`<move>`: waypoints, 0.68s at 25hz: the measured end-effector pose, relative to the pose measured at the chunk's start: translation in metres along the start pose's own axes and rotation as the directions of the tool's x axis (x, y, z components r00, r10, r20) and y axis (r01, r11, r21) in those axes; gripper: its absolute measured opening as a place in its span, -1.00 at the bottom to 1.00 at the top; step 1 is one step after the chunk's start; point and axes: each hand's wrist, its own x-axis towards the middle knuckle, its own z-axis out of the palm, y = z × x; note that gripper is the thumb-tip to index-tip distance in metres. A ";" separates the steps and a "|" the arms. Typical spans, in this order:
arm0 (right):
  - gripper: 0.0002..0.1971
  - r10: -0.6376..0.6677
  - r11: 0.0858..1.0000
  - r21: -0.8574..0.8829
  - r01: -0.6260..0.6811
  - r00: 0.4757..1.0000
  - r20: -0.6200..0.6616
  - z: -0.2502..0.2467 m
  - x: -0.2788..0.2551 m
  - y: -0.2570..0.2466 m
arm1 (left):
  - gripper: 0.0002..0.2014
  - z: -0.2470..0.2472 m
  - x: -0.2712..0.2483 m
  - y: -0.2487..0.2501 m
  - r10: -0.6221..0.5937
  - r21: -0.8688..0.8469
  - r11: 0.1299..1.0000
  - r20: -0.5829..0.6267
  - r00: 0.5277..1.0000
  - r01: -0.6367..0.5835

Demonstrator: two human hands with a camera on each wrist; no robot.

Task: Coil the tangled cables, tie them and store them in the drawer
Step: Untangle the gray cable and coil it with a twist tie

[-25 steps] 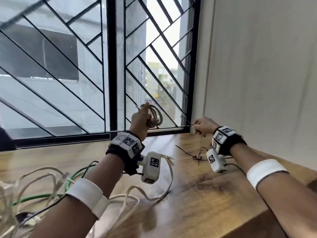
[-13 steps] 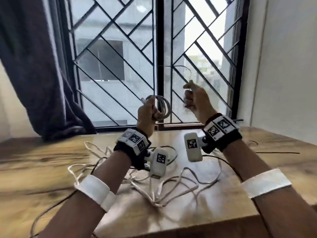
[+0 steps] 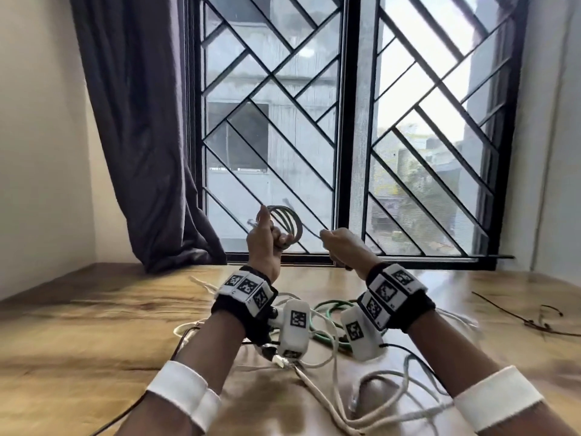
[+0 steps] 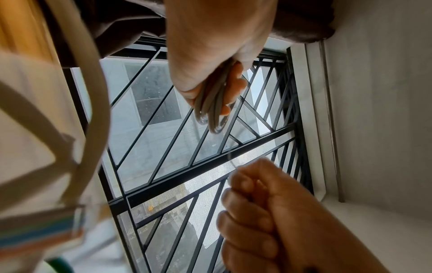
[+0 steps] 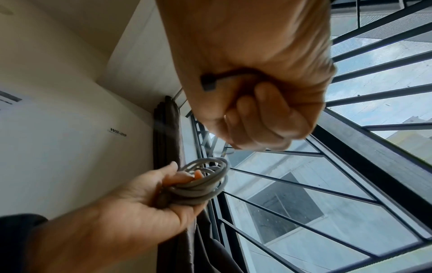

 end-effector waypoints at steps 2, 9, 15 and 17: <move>-0.59 -0.010 1.000 -0.008 0.010 1.000 -0.007 0.005 0.000 0.006 | -0.63 0.000 -0.002 0.000 0.054 0.061 0.997 0.002 0.999 -0.054; -0.55 -0.036 0.999 -0.036 0.032 0.991 -0.125 0.001 -0.011 0.012 | -0.53 -0.004 -0.010 0.009 0.173 0.162 0.973 -0.036 0.984 -0.165; -0.52 -0.136 0.987 -0.106 0.123 0.983 -0.121 0.004 -0.019 0.005 | -0.60 0.000 -0.018 0.002 0.150 0.293 0.943 0.043 0.988 -0.156; -0.53 -0.201 0.966 -0.185 0.181 0.975 -0.097 0.009 -0.021 0.002 | -0.63 -0.001 -0.019 -0.001 0.117 0.351 0.925 0.091 0.989 -0.142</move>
